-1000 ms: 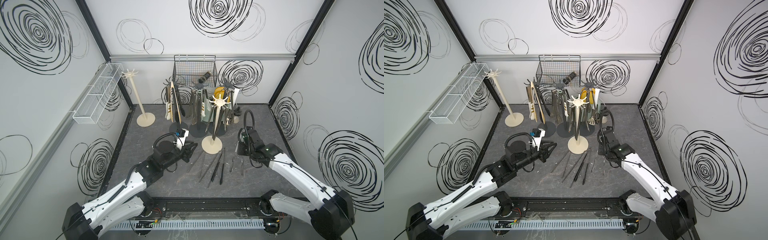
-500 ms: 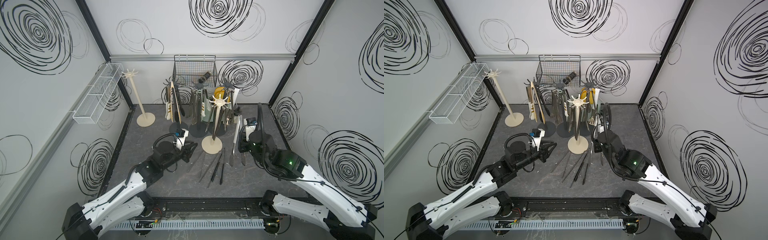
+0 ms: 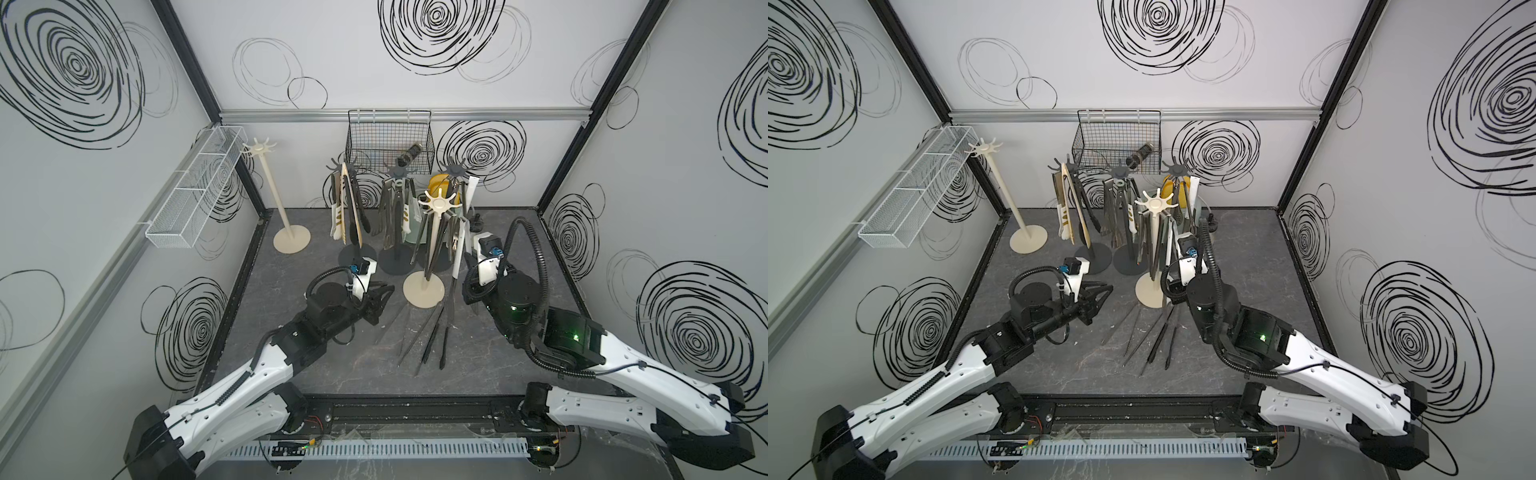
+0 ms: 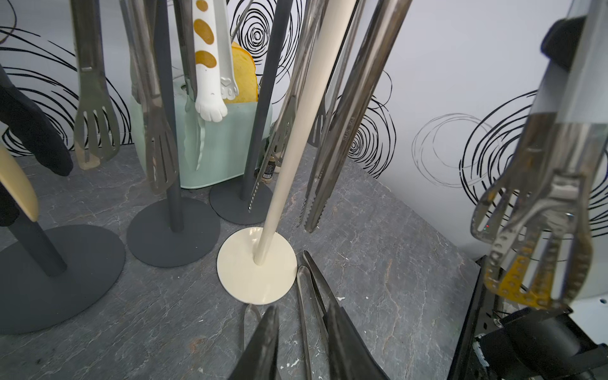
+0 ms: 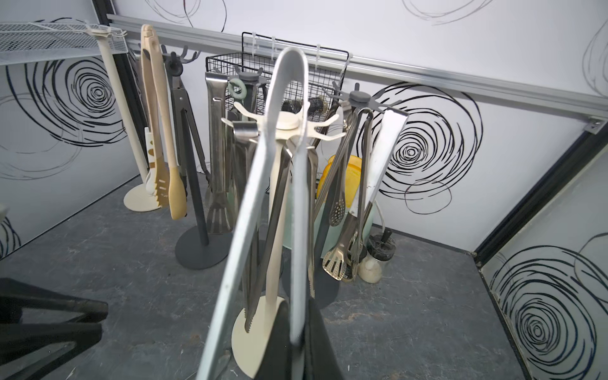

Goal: Hang food tongs on kitchen utensil racks
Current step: Hang the food tongs on the rack.

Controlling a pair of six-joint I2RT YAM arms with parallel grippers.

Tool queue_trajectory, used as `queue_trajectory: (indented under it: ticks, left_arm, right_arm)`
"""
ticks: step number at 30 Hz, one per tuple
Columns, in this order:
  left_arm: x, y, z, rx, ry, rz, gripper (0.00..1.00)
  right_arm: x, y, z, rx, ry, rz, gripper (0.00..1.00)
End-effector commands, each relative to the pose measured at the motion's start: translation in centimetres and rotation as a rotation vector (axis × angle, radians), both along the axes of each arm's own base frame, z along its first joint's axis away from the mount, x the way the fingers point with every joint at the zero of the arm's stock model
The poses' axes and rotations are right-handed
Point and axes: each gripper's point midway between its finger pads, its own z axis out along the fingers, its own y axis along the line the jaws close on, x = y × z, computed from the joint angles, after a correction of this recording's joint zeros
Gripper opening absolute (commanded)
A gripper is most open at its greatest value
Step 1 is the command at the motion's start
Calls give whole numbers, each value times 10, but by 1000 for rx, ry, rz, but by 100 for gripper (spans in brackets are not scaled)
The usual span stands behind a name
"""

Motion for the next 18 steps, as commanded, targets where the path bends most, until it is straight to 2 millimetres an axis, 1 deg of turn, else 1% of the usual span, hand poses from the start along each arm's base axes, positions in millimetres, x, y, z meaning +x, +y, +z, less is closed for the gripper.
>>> queue_trajectory:
  ticks: [1, 3, 8, 10, 18]
  left_arm:
    - [3, 1, 6, -37, -15, 24, 29]
    - [4, 3, 3, -37, -5, 37, 29]
    - [5, 9, -4, -31, 18, 68, 28]
    - [4, 9, -3, -32, 17, 68, 28]
    - [2, 13, -1, -28, 5, 70, 28]
  right_arm:
    - [8, 3, 34, 64, -89, -54, 0]
    - [13, 9, 37, 62, -95, -68, 0]
    - [29, 15, 40, 77, -74, -104, 0]
    - [33, 19, 41, 85, -64, -98, 0]
    - [49, 32, 34, 86, -34, -94, 0]
